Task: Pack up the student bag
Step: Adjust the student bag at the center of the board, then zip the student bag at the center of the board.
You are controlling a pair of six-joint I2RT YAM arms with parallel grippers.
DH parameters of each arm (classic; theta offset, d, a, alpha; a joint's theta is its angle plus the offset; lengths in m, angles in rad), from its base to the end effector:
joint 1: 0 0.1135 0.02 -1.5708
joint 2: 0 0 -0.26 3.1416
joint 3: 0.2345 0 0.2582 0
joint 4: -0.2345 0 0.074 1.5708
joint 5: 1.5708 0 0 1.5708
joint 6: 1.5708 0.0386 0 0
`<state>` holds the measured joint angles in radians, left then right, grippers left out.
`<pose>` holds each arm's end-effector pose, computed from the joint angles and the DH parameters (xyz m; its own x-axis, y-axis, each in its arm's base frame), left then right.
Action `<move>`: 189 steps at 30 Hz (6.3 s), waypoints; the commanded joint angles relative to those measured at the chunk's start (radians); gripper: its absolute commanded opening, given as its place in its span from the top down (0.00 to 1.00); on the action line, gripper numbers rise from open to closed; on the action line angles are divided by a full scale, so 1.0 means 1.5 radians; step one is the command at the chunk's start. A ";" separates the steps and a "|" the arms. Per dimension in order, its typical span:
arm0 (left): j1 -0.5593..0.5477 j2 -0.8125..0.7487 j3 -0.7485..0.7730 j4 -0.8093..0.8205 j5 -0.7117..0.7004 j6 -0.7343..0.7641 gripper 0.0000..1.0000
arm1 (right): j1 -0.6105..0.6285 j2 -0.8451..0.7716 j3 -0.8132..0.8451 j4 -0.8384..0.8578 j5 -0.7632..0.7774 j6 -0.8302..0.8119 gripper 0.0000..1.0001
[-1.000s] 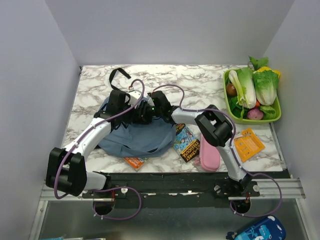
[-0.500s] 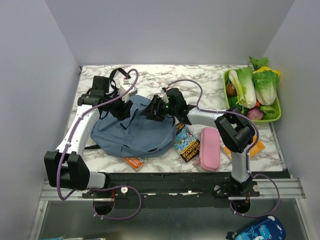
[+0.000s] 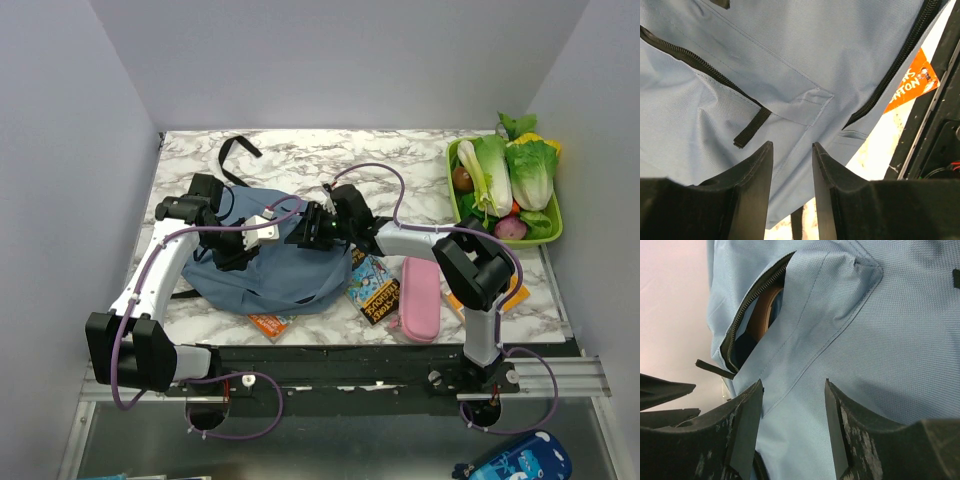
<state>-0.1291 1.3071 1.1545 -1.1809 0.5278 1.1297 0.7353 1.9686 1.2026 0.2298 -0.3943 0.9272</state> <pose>0.2303 -0.0495 0.2813 -0.2048 0.8144 -0.5430 0.9692 0.2461 0.0036 0.3146 0.3045 0.1663 -0.9187 0.1649 -0.3589 -0.2155 0.5521 0.8054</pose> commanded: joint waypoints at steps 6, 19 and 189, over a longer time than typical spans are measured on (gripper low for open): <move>-0.042 -0.004 -0.024 0.083 -0.046 0.020 0.49 | 0.017 -0.020 0.008 -0.023 0.030 -0.041 0.41; -0.059 0.005 -0.066 0.161 -0.115 0.018 0.53 | 0.018 -0.023 0.005 -0.021 0.026 -0.048 0.44; 0.008 0.220 0.143 0.265 -0.048 -0.413 1.00 | 0.207 -0.135 -0.170 0.068 0.180 -0.482 0.99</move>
<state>-0.1482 1.5978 1.2827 -0.8825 0.5644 0.5133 0.9955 1.7561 0.9787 0.3893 -0.1089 0.1925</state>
